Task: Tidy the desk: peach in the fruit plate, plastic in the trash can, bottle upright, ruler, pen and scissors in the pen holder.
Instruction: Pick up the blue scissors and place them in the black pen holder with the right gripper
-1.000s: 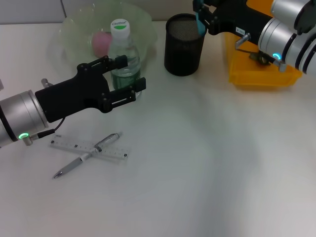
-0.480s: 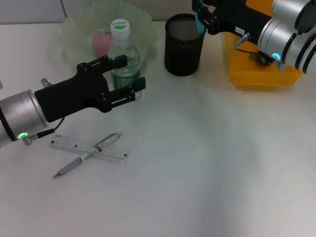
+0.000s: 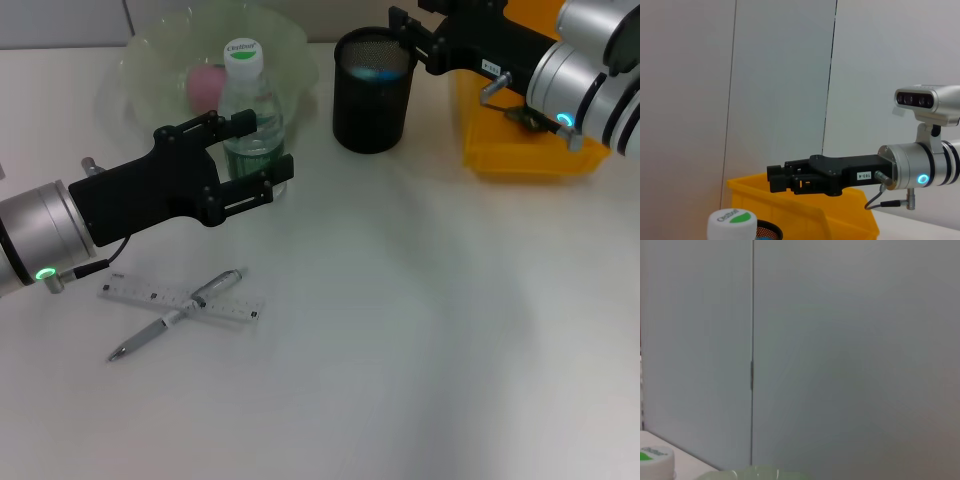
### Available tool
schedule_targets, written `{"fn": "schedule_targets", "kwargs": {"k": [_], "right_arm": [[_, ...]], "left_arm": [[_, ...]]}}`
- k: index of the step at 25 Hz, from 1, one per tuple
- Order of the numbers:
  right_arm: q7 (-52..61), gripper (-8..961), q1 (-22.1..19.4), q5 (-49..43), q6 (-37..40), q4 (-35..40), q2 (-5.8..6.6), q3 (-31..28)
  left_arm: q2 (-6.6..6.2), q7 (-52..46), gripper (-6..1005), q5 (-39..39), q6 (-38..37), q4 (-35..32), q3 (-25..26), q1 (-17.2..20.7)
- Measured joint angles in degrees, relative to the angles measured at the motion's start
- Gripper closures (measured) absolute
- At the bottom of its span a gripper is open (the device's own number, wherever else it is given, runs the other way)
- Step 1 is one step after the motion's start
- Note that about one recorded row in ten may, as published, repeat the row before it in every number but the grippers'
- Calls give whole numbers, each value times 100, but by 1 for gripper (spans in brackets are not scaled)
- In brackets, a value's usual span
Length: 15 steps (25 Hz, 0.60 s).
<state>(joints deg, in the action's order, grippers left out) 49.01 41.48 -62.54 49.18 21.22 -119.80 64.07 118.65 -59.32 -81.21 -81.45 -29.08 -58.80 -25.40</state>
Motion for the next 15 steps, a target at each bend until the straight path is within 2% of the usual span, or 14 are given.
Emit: {"fn": "schedule_targets", "kwargs": {"k": [5, 6, 7, 8, 10, 11, 12, 13, 15], "right_arm": [[6, 525, -179, 184, 563, 44, 0, -57], [5, 524, -364, 422, 1007, 76, 0, -46], [5, 524, -364, 422, 1007, 76, 0, -46], [-2, 524, -559, 609, 1447, 90, 0, -46], [-10, 525, -680, 677, 1699, 94, 1, -56], [-21, 525, -926, 770, 2200, 86, 3, -82], [-21, 525, -926, 770, 2200, 86, 3, -82], [-26, 525, -1159, 809, 2628, 58, 4, -91], [-28, 526, -1284, 816, 2820, 43, 5, -92]], "left_arm": [[1, 0, 260, 0, -18, -1, 0, 9], [1, 0, 261, 0, -27, -6, 0, 21], [1, 0, 261, 0, -29, -11, 0, 25], [0, 0, 261, 1, -33, -19, 1, 34], [1, -2, 261, 2, -36, -27, 0, 42], [0, -24, 261, 8, -37, -36, 1, 52], [0, -24, 261, 8, -37, -36, 1, 52], [1, -31, 261, 8, -37, -37, 0, 53], [1, -49, 260, 11, -40, -42, 1, 53]]}}
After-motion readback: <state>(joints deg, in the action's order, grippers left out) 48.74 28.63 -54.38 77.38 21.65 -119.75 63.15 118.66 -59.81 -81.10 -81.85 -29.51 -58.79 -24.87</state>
